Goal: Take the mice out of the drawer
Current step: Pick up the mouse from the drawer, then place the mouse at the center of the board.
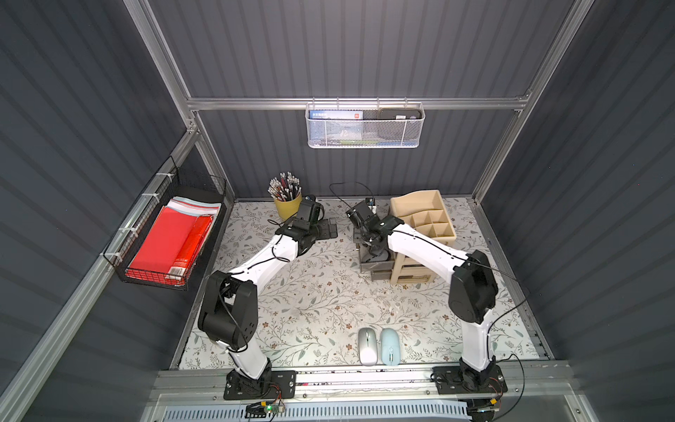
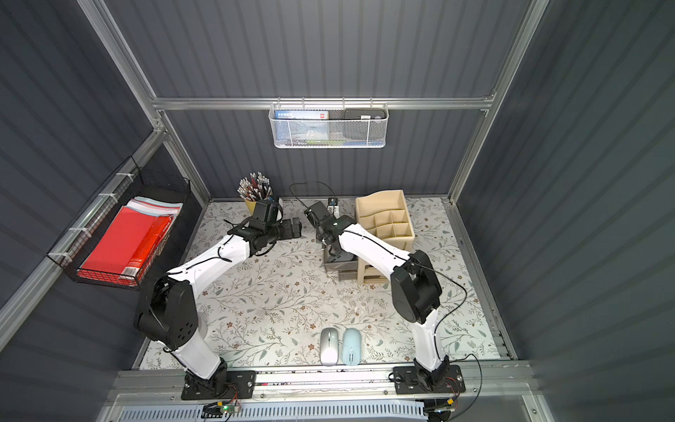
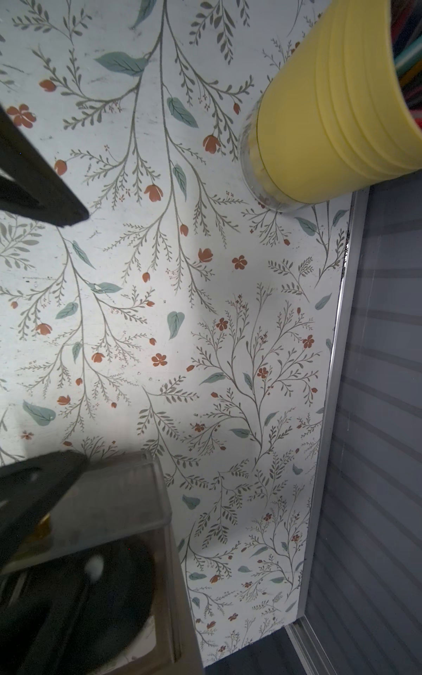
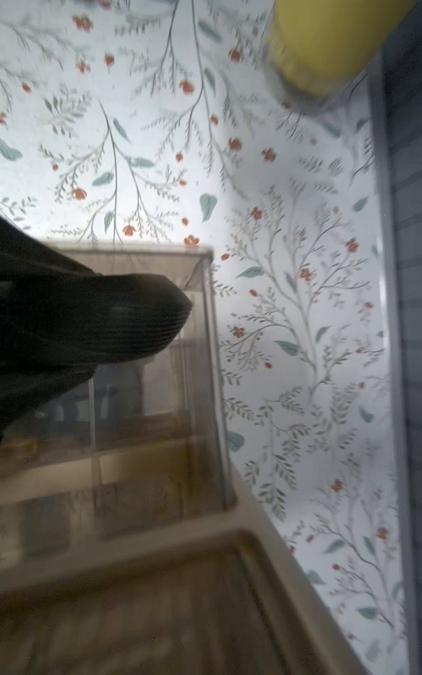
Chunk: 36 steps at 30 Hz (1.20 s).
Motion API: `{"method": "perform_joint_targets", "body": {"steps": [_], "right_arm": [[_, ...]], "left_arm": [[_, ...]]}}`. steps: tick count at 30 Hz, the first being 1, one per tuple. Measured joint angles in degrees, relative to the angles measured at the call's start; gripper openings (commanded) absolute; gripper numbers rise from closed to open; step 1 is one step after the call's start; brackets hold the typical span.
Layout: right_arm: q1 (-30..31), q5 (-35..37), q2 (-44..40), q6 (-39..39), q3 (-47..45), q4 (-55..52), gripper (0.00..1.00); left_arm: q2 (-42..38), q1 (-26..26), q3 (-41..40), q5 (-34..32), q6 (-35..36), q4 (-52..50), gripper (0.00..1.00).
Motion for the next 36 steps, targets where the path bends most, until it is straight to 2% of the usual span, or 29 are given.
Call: {"method": "perform_joint_targets", "body": {"steps": [5,12,14,18,23,28,36], "right_arm": [[-0.1,1.7,-8.5,-3.8,-3.3,4.0,0.16],[0.9,-0.7,-10.0,-6.1,-4.4,3.2,0.17],[2.8,-1.5,-11.3,-6.4,-6.5,3.0,0.17],[10.6,-2.2,-16.4,-5.5,-14.1,2.3,0.18],[20.6,-2.4,-19.7,-1.3,-21.5,-0.3,0.18],[26.5,-2.5,-17.7,3.9,-26.3,-3.9,0.18],[34.3,-1.9,-1.1,11.9,-22.5,-11.9,0.19]], "left_arm": [[0.1,-0.3,0.0,0.3,0.0,0.0,0.99],[5.3,-2.8,0.1,0.2,-0.7,0.1,0.99],[7.4,-3.2,0.1,-0.1,-1.2,-0.5,0.99],[8.7,-2.7,0.1,-2.2,-4.0,-3.0,0.99],[8.7,4.2,0.1,-5.2,-6.5,-5.3,0.99],[8.6,9.9,0.3,-8.1,-7.2,-7.2,0.99],[8.2,9.0,1.5,-8.8,-7.1,-8.0,0.99]]}}
